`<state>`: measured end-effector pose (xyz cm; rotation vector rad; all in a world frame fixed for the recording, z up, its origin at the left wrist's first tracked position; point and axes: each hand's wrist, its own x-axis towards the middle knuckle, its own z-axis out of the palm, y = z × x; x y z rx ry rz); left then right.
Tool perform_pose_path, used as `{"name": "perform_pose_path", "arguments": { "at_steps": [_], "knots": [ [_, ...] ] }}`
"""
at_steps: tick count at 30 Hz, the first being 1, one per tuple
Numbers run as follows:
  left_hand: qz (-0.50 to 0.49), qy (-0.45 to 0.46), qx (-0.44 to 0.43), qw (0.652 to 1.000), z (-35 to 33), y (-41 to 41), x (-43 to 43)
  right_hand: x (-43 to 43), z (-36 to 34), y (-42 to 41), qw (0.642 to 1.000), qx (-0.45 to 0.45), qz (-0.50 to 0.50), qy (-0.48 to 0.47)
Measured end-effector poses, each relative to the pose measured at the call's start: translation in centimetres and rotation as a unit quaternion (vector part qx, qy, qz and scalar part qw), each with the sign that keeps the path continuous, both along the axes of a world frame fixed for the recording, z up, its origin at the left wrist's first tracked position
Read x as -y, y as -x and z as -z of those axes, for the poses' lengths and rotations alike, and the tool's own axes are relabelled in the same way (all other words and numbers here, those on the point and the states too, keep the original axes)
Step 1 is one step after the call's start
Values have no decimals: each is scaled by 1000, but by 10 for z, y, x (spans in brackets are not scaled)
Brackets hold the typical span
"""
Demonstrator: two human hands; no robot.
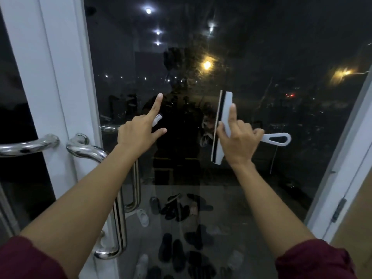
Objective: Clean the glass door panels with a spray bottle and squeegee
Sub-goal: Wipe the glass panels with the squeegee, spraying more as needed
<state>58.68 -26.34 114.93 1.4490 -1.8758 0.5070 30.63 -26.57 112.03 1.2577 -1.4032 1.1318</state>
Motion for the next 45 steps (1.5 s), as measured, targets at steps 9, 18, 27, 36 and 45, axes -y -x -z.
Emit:
{"name": "perform_pose_path", "arguments": {
  "at_steps": [9, 18, 27, 36, 45],
  "knots": [
    [-7, -11, 8, 1000, -1, 4, -3, -24, 4, 38, 994, 88, 50, -26],
    [-9, -29, 9, 1000, -4, 7, -12, -17, -37, -89, 998, -29, -59, -17],
    [-16, 2, 44, 999, -8, 10, -12, -1, -59, -60, 997, -65, -31, -34],
    [22, 91, 164, 982, -41, 88, -8, -7, -54, 26, 999, -13, -19, -45],
    [42, 84, 190, 977, -43, 162, -2, -8, -45, 96, 999, 29, 7, -33]
  ]
}}
